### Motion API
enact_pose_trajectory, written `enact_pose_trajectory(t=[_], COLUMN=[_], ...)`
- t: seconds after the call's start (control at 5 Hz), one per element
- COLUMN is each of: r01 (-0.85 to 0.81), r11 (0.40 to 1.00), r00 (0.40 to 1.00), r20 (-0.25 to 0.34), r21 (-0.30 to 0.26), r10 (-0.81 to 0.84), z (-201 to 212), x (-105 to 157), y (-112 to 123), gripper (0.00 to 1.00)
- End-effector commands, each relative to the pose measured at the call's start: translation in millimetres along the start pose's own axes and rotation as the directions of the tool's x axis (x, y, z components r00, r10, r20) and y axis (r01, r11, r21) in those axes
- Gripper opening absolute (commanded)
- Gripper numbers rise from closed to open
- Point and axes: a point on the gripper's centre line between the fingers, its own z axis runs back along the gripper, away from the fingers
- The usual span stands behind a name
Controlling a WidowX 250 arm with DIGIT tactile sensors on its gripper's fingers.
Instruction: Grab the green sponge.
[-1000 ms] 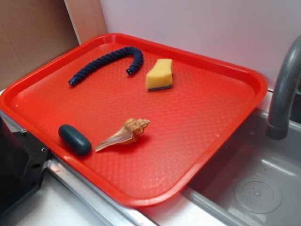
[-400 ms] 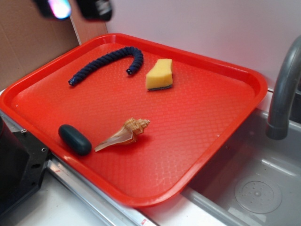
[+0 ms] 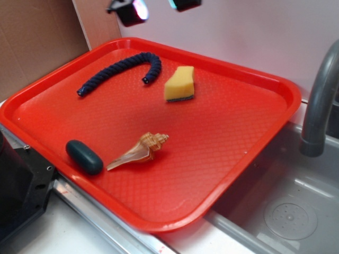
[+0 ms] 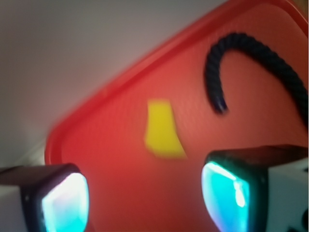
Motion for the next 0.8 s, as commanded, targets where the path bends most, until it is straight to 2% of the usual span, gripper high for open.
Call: enact_pose_trajectory(t=[0.0,0.2,0.6], r01=[-0.129,-0.134,-0.069], r11=[0.985,0.982,0.974], r00=[0.991,0.99,0.996], r20=[0.043,-0.025,-0.045], r21=[0.118,0.135,0.215], r10=[0.125,0.138,0.08], z=[-40,-56,-90], x=[31,22,5], y=[20,26,28], gripper=[1.0,1.0,1.0])
